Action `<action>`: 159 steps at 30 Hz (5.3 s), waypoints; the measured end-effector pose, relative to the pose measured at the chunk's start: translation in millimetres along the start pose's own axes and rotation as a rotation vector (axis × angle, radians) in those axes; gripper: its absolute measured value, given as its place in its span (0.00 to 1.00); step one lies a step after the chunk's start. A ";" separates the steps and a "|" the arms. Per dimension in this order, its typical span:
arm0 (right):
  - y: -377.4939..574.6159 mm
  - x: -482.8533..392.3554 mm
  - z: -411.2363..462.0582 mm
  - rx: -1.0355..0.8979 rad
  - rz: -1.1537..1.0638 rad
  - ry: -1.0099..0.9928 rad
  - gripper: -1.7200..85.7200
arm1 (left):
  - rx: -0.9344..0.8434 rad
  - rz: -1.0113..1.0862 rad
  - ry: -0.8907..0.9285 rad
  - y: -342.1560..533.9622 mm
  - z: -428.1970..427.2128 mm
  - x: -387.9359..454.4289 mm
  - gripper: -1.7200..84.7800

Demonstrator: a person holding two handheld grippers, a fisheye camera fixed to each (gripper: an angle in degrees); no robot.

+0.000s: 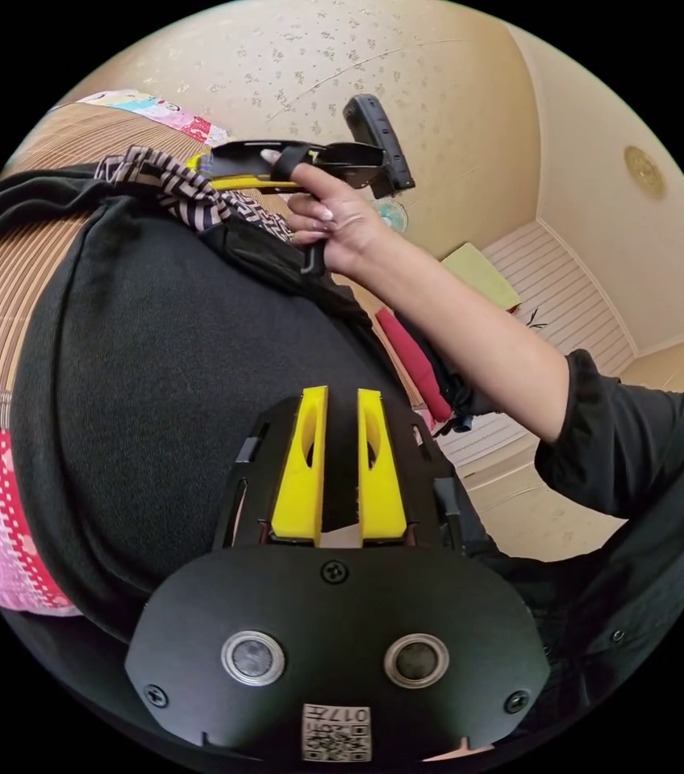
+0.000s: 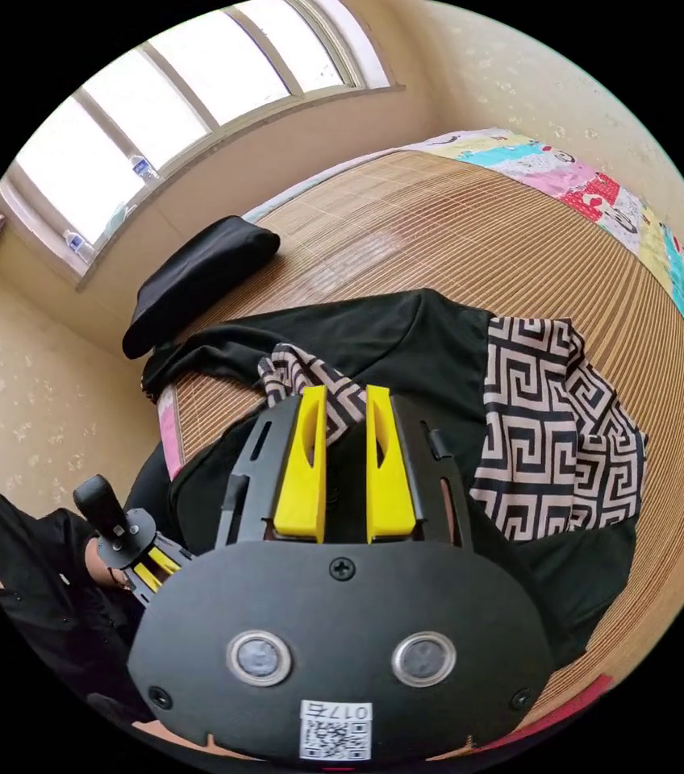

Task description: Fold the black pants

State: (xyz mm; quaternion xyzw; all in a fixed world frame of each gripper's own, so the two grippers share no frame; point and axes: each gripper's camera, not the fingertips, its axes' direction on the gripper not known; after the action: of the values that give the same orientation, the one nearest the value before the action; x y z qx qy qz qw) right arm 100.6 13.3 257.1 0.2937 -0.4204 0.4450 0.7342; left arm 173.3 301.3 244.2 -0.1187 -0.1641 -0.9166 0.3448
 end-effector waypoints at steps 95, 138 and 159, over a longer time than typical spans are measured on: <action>249.7 -10.0 -110.8 0.369 0.581 0.178 0.02 | 1.151 -0.579 -0.274 124.8 -319.8 84.7 0.01; 294.4 -34.2 -108.2 0.237 0.690 0.323 0.08 | 0.089 -0.216 -0.674 85.1 203.1 126.5 0.03; 274.4 -0.5 -143.9 0.376 0.627 0.292 0.10 | 0.055 -0.129 -0.444 19.7 99.4 102.7 0.19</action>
State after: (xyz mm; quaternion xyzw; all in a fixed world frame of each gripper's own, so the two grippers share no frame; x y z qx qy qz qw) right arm -95.4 247.4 204.0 0.2141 -0.2918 0.7541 0.5481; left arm 121.5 264.5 373.7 -0.2974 -0.2682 -0.8832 0.2440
